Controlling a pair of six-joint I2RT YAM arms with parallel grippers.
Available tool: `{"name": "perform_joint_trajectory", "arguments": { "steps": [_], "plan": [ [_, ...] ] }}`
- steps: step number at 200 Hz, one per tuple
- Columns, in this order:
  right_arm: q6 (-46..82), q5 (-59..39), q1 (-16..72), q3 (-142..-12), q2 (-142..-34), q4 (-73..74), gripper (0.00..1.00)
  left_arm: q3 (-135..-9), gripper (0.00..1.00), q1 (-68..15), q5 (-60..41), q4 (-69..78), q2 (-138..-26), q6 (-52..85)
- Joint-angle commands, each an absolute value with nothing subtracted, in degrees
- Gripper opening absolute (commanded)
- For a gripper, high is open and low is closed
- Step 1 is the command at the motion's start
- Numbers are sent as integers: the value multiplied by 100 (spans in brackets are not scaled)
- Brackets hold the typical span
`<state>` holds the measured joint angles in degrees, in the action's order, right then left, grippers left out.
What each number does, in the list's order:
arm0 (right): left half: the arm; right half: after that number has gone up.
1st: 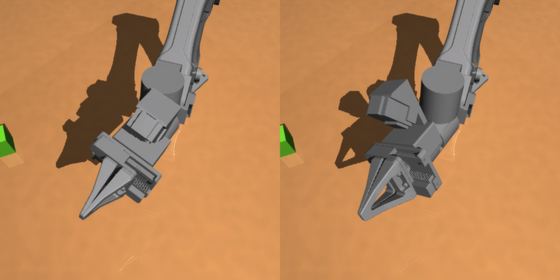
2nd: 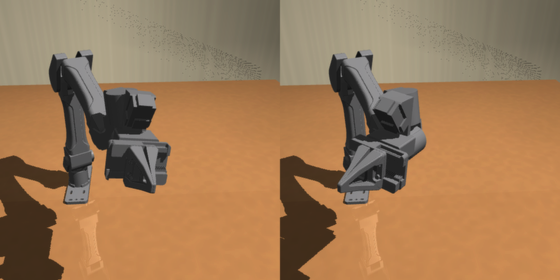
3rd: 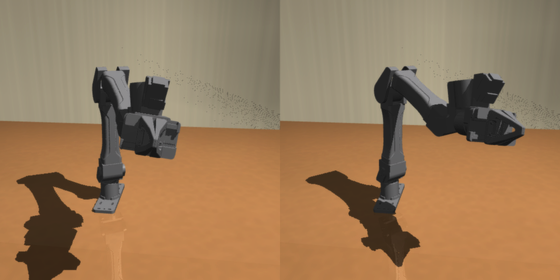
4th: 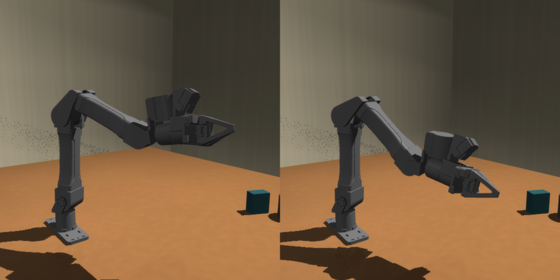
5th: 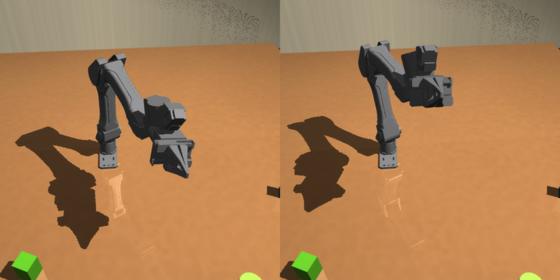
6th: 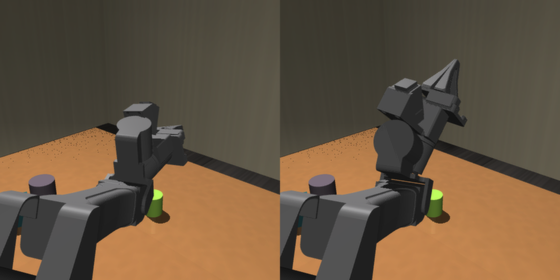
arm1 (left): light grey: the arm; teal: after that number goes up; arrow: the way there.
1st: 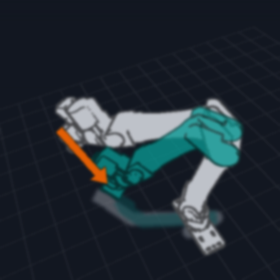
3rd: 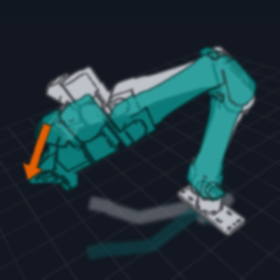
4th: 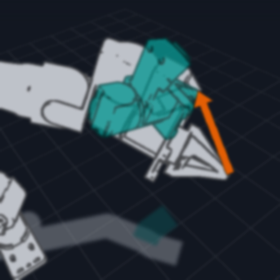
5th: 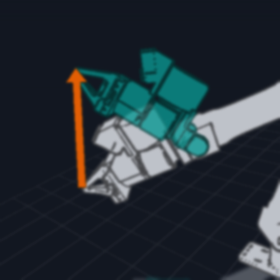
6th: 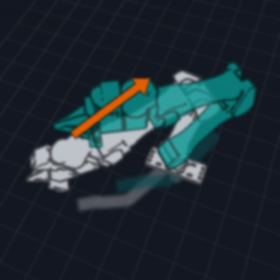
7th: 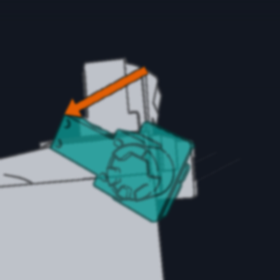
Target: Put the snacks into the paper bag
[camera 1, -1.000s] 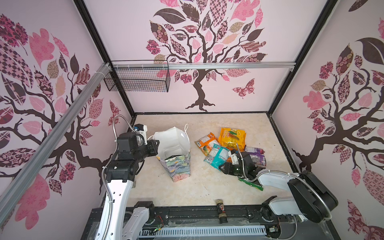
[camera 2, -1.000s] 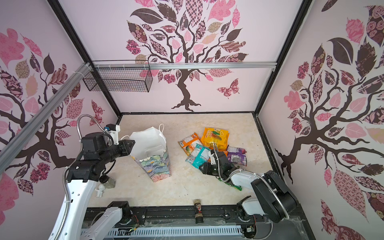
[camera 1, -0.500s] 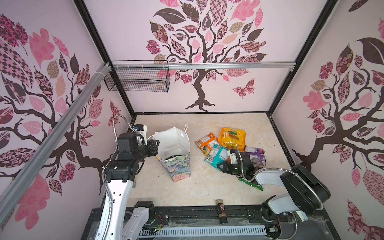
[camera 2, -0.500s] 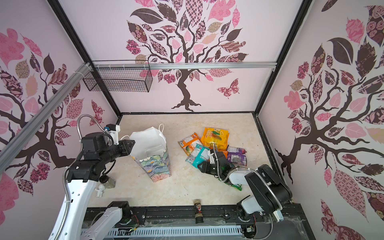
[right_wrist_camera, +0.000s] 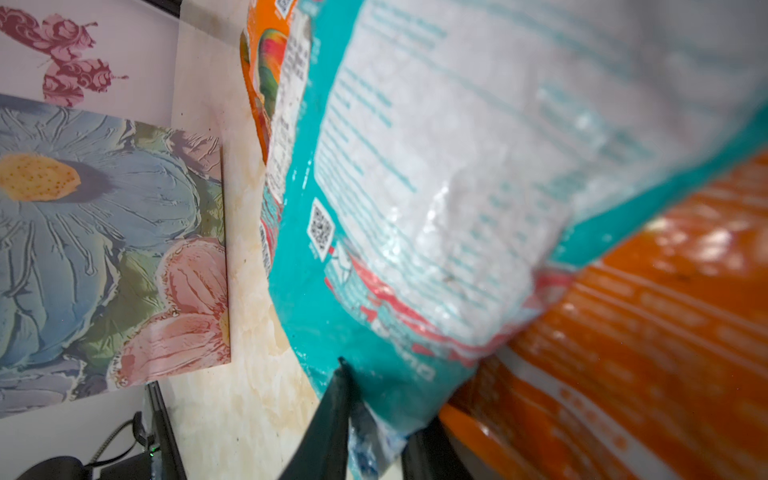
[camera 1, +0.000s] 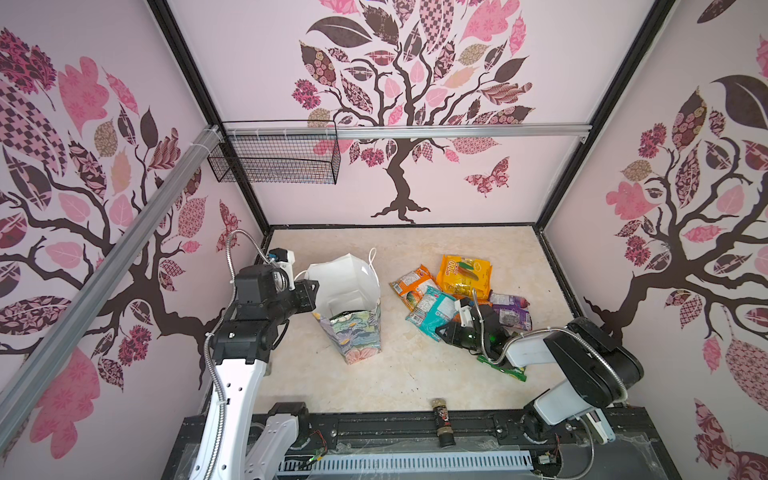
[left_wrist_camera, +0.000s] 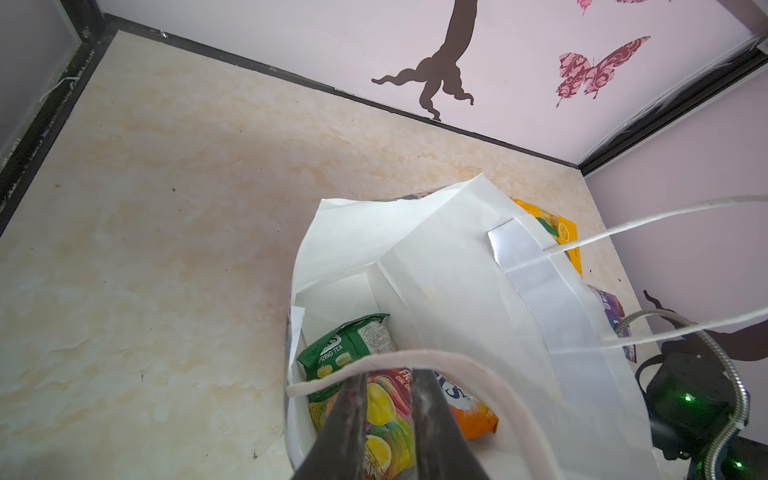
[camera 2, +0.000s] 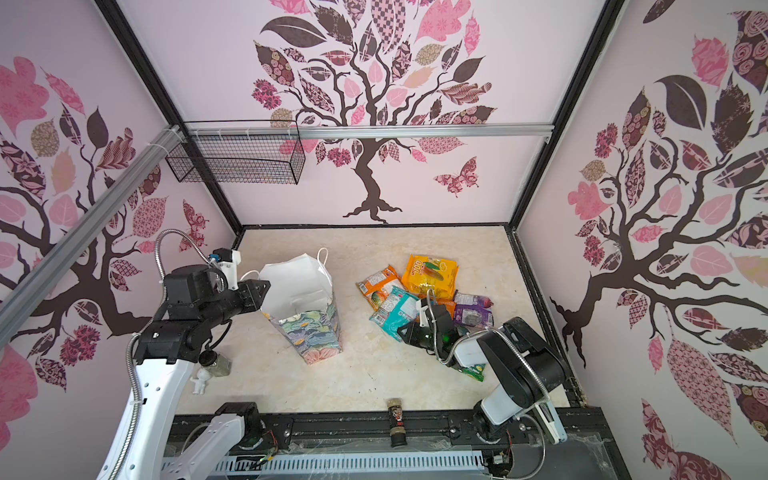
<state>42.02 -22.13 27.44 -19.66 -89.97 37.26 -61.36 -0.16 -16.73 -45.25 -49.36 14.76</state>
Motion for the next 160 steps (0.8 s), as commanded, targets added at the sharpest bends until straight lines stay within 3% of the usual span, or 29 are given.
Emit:
{"name": "perform_joint_trajectory", "arguments": {
  "steps": [1, 45, 160],
  "plan": [
    [4210, -2259, 2732, -1873, -9067, 3578, 14, -5999, 24, -19, -1628, -4384, -4852, 1380],
    [4124, -2184, 2730, -1883, -8767, 3317, 0, -6012, 24, -19, -1626, -4394, -4818, 1389],
    [3835, -2136, 2726, -2159, -7251, 1952, 0, -6033, 24, -26, -1652, -4402, -4808, 1419]
  ]
}}
